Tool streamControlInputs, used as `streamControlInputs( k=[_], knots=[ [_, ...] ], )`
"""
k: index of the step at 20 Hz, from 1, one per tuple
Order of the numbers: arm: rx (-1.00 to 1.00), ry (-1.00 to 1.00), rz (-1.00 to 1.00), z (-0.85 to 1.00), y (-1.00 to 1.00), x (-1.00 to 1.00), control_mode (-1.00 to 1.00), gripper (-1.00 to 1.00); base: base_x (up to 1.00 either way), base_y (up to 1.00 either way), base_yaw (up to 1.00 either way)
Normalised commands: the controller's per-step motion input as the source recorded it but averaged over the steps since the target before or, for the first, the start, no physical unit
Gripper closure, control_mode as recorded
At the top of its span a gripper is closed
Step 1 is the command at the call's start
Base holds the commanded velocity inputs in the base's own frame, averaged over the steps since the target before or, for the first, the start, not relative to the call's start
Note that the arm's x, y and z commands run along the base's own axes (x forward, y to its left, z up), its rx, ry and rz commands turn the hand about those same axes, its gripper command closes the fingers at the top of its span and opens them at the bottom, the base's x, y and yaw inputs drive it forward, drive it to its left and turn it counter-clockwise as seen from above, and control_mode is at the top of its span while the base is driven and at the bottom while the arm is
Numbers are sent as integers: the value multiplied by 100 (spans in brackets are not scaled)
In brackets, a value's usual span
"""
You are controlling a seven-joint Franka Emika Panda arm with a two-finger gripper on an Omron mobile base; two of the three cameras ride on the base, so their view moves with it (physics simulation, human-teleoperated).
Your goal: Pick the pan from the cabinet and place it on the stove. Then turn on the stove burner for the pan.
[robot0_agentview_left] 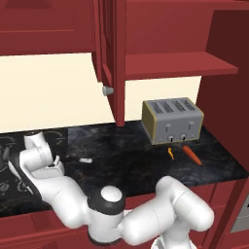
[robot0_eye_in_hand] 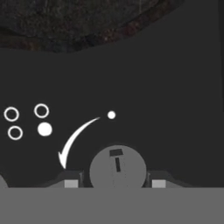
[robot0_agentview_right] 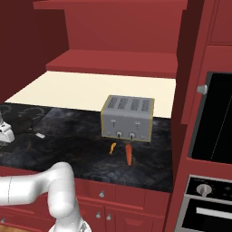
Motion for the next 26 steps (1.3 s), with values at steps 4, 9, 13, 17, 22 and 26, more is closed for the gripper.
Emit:
streamControlInputs(
  k=[4,9,13,17,22,26],
  knots=[
    [0,-1,6,-4,-16,-9,-100,100,0,0,0],
    [0,-6,12,-25,-29,-22,-100,100,0,0,0],
    [0,-7,17,-28,-17,-26,-100,100,0,0,0],
    [0,-3,20,-30,-15,-19,-100,100,0,0,0],
    [0,0,22,-31,-9,-12,-100,100,0,0,0],
    [1,0,25,-33,-5,-9,-100,100,0,0,0]
  ],
)
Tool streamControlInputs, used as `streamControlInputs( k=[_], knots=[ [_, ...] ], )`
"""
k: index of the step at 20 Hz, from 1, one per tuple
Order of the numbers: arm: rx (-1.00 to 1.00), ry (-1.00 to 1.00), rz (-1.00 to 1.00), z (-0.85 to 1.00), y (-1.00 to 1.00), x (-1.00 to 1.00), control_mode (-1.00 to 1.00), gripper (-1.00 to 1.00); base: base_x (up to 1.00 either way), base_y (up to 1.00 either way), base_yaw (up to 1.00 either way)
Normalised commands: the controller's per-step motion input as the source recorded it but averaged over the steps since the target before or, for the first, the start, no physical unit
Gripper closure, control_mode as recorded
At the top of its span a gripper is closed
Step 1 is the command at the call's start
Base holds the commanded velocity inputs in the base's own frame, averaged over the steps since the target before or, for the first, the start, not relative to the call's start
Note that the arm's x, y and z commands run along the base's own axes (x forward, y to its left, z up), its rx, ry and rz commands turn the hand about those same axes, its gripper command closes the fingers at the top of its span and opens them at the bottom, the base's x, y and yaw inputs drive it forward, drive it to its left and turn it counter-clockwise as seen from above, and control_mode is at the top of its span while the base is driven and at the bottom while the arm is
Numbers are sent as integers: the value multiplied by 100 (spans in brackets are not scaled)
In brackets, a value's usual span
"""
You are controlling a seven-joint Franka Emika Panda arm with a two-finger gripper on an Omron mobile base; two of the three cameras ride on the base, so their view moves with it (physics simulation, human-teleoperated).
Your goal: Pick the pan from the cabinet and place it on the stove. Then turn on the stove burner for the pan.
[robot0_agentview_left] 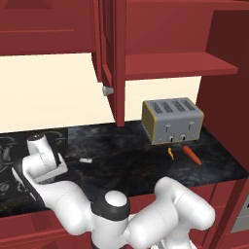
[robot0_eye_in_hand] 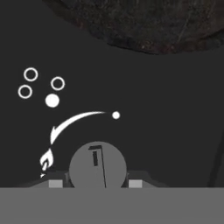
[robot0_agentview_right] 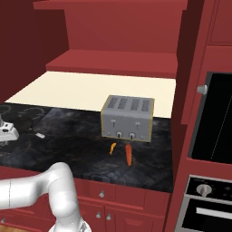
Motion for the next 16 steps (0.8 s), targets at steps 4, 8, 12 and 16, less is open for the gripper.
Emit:
streamControlInputs(
  k=[4,8,12,16],
  knots=[
    [0,0,26,-36,-1,-12,-100,100,0,0,0],
    [0,0,25,-38,0,-14,-100,100,0,0,0],
    [0,0,25,-42,0,-12,-100,100,0,0,0],
    [0,0,25,-45,0,-12,-100,100,0,0,0]
  ],
)
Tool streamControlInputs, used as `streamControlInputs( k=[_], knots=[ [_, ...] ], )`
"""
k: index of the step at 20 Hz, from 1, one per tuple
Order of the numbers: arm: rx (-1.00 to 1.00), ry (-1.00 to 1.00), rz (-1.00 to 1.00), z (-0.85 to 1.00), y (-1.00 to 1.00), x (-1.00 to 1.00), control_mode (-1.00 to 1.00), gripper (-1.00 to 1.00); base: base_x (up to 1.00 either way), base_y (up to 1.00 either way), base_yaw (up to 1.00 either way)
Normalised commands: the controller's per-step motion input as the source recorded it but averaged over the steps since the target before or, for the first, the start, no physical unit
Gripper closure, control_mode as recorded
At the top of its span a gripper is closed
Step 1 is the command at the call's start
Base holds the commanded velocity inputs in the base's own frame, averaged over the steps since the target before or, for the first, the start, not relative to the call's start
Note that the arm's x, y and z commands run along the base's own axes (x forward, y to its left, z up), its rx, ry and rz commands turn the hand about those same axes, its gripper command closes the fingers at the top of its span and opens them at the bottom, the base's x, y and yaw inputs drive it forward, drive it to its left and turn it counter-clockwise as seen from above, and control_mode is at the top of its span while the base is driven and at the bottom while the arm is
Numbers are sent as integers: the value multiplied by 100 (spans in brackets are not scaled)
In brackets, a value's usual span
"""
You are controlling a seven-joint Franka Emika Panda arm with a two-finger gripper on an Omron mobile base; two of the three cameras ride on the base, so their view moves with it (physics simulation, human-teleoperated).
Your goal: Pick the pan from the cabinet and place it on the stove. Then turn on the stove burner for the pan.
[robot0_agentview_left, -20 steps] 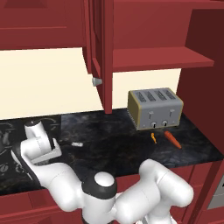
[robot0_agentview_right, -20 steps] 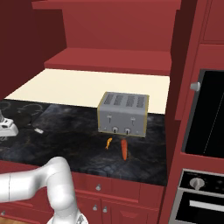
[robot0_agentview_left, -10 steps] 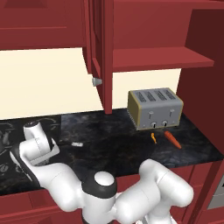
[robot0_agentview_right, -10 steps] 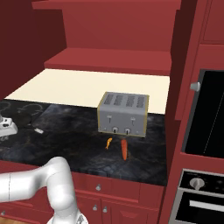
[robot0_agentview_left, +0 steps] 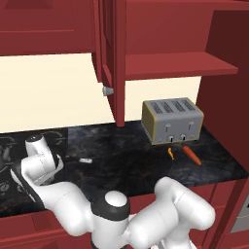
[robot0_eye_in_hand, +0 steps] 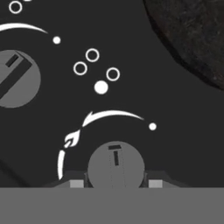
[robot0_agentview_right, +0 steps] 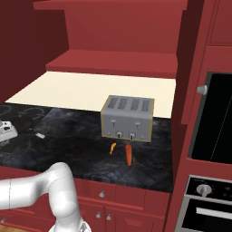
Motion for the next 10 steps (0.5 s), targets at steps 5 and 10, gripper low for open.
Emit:
streamControlInputs(
  k=[5,10],
  knots=[
    [0,0,25,-45,-1,-13,-100,100,0,0,0],
    [0,0,25,-45,0,-14,-100,100,0,0,0]
  ],
)
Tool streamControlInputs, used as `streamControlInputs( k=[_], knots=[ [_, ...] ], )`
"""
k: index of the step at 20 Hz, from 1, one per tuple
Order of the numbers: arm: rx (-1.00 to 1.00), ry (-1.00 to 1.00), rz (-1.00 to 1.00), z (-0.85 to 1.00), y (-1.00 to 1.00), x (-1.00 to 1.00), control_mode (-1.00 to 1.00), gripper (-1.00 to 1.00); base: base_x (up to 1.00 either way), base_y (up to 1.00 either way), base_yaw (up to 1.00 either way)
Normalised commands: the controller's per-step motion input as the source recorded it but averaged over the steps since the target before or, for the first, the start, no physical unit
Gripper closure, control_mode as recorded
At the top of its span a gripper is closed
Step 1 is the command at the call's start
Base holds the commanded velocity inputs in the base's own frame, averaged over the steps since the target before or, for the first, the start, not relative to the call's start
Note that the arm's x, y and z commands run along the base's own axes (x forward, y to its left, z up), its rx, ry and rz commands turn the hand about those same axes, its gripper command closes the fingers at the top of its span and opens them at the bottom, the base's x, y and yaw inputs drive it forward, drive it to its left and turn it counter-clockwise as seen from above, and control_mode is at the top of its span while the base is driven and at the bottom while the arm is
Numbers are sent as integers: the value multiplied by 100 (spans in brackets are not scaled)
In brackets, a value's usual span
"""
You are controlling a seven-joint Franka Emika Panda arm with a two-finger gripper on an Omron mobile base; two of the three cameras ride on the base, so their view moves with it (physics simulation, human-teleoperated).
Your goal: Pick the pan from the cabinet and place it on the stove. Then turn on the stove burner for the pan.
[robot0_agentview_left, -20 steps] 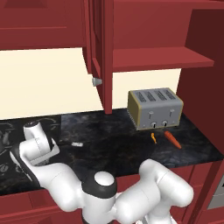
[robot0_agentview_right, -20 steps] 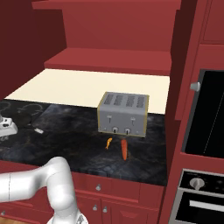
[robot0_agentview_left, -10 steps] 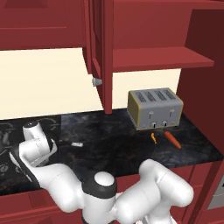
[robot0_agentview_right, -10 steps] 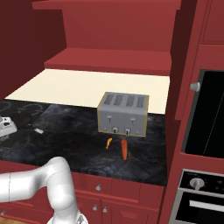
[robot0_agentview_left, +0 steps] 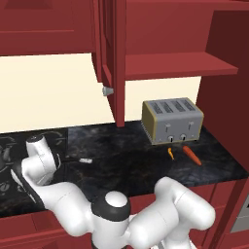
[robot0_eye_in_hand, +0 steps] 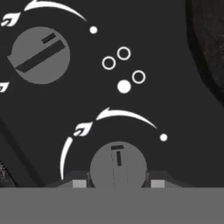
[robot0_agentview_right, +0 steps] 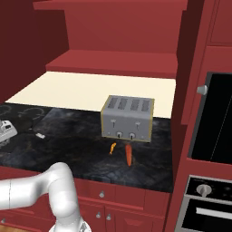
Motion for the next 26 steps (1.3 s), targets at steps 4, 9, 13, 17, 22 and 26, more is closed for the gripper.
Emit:
streamControlInputs(
  k=[4,9,13,17,22,26],
  knots=[
    [0,0,24,-45,-1,-13,-100,100,0,0,0],
    [0,-2,21,-43,0,-8,-100,100,0,0,0],
    [0,-5,20,-41,0,-9,-100,100,0,0,0],
    [0,-6,19,-42,0,-11,-100,100,0,0,0],
    [0,-5,16,-33,0,-12,-100,-100,0,0,0],
    [1,-7,11,0,-10,0,-100,-100,0,0,0]
  ],
)
